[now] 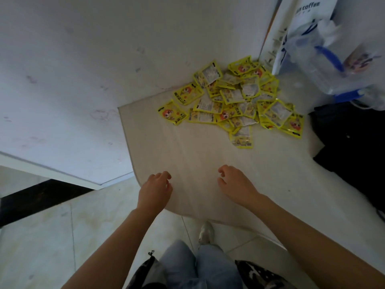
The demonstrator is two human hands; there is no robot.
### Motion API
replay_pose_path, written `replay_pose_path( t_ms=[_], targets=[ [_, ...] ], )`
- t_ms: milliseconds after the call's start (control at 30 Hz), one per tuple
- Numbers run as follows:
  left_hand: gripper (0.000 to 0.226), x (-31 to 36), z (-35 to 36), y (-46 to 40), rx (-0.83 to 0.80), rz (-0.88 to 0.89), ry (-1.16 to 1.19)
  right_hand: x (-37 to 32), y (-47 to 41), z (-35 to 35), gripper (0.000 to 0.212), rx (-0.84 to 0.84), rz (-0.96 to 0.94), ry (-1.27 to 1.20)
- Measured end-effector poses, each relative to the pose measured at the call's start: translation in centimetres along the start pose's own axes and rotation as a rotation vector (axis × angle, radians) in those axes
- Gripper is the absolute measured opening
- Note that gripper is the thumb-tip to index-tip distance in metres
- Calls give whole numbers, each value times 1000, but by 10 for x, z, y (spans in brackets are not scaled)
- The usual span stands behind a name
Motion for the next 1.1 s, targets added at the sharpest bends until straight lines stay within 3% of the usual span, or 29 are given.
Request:
replay_pose_path(
  t_ms=[533,767,933,1100],
  targets=[
    [31,-13,-43,-181,-126,291,-151,-44,-140,-59,34,108,50,-20],
    [42,-10,-58,-258,-126,471,-238,-62,-199,-77,30,182,37,106],
    [45,0,-53,-298,-157,577,-321,-69,-240,-89,40,155,49,242],
    [67,12,-46,-322,-200,670,-436,-73,-273,-93,40,46,7,383]
  ],
)
Point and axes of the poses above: each hand's wrist, its own y-axis away from the middle knuckle, its own z-axis out of the palm, x = y × z, the point moved 3 cm from there along -y, towards the middle knuckle, and after that the axes turned 13 degrees about -y, right-handed, at the moved point
